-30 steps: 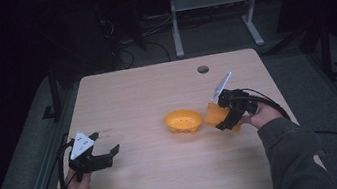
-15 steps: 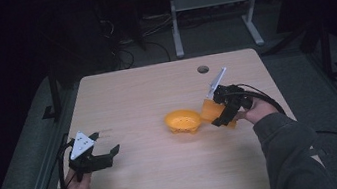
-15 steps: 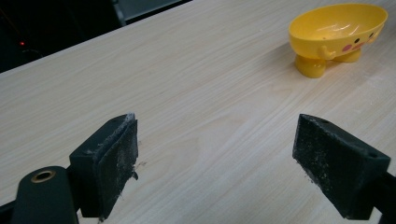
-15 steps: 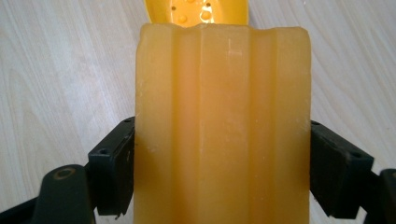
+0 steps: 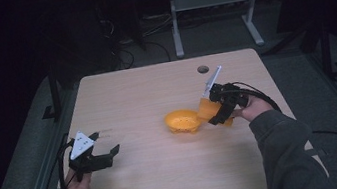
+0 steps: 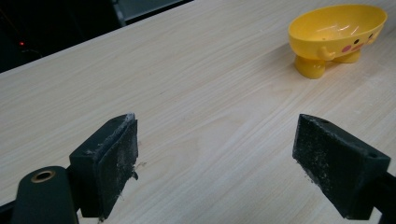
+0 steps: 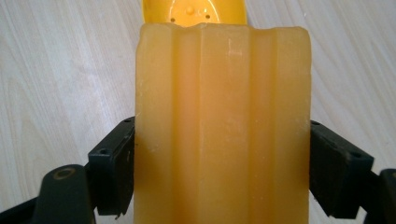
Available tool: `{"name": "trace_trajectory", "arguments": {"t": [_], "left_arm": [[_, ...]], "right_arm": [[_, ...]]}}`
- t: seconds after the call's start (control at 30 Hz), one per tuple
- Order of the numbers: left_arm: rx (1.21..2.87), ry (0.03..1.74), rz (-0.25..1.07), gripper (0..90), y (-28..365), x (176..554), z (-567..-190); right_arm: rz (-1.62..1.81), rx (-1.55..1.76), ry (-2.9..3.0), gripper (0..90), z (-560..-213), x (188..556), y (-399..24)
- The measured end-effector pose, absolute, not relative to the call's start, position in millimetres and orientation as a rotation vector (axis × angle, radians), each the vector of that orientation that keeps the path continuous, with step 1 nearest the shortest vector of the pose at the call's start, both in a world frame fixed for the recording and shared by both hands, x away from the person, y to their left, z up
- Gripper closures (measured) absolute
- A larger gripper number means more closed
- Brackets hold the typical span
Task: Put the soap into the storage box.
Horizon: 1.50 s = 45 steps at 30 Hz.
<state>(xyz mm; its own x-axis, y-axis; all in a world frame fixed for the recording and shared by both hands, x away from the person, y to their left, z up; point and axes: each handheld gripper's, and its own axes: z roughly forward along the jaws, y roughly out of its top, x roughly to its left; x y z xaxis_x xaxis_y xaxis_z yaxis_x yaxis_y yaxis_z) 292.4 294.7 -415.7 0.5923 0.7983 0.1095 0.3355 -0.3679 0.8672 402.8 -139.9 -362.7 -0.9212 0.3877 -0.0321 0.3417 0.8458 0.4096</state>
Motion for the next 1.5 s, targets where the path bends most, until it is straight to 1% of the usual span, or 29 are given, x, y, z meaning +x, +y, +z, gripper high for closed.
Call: {"name": "trace_trajectory", "arguments": {"t": [0.97, 1.27, 1.5], "left_arm": [[1.947, 0.903, 0.675, 13.4, 295.3, 292.9, -415.6], [1.943, 0.903, 0.674, 13.4, 295.4, 293.3, -415.7], [1.942, 0.904, 0.673, 13.4, 294.9, 293.3, -415.9]], "right_arm": [[0.616, 0.495, 2.925, 20.6, -348.7, 421.2, -104.5], [0.592, 0.430, 2.937, 20.6, -345.9, 427.9, -86.3], [0.585, 0.411, 2.955, 20.6, -352.2, 431.0, -76.1]]}}
